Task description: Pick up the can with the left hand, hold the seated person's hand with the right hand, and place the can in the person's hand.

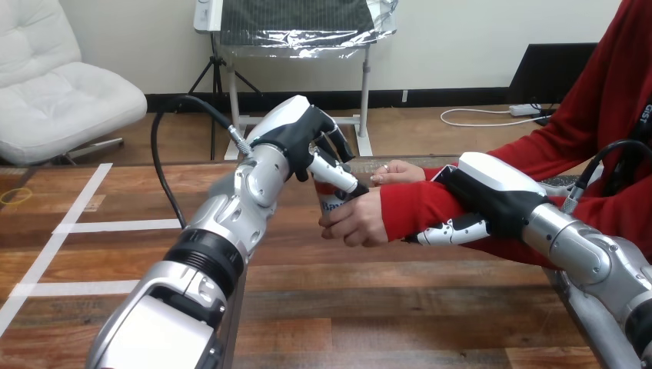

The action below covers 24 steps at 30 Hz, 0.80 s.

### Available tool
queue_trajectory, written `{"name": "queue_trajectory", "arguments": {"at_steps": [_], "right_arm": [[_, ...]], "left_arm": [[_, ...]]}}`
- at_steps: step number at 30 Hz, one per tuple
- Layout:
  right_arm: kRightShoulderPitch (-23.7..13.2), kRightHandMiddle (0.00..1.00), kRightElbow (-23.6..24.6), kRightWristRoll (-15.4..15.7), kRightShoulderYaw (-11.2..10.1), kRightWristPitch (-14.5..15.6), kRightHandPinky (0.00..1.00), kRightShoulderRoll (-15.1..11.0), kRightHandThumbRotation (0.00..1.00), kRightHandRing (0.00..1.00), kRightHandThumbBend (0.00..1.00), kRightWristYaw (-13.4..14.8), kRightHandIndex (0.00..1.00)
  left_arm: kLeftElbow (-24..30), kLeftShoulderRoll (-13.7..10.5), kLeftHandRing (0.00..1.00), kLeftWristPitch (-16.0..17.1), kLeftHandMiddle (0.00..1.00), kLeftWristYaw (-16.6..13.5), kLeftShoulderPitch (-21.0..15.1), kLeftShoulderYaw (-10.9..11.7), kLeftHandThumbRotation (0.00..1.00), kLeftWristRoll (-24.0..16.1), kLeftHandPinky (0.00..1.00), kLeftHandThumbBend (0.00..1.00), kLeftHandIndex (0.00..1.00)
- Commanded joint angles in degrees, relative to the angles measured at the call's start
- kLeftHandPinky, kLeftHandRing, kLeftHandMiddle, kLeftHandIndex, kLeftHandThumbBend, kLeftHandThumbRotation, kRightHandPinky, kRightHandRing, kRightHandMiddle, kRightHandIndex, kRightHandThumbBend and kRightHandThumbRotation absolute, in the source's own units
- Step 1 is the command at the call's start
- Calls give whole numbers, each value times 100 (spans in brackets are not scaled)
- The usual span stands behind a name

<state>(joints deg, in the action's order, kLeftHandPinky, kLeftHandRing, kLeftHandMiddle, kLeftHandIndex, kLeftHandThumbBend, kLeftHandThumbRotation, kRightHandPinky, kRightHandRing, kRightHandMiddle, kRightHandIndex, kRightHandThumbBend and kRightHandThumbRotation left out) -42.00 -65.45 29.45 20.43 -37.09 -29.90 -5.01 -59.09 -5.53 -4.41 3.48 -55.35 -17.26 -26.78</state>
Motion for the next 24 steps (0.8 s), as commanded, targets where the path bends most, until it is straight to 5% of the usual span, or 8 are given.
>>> {"name": "queue_trajectory", "arguments": {"at_steps": [1, 24], "right_arm": [[-550, 26, 401, -100, -79, -216, 18, 403, 47, 21, 58, 188, 27], [-536, 26, 361, -104, -97, -200, 18, 395, 46, 21, 57, 257, 27]], "left_arm": [[93, 331, 38, 210, 44, -75, -809, 91, 0, 189, 32, 78, 44], [202, 321, 38, 301, 44, 13, -749, 61, 0, 286, 32, 76, 43]]}}
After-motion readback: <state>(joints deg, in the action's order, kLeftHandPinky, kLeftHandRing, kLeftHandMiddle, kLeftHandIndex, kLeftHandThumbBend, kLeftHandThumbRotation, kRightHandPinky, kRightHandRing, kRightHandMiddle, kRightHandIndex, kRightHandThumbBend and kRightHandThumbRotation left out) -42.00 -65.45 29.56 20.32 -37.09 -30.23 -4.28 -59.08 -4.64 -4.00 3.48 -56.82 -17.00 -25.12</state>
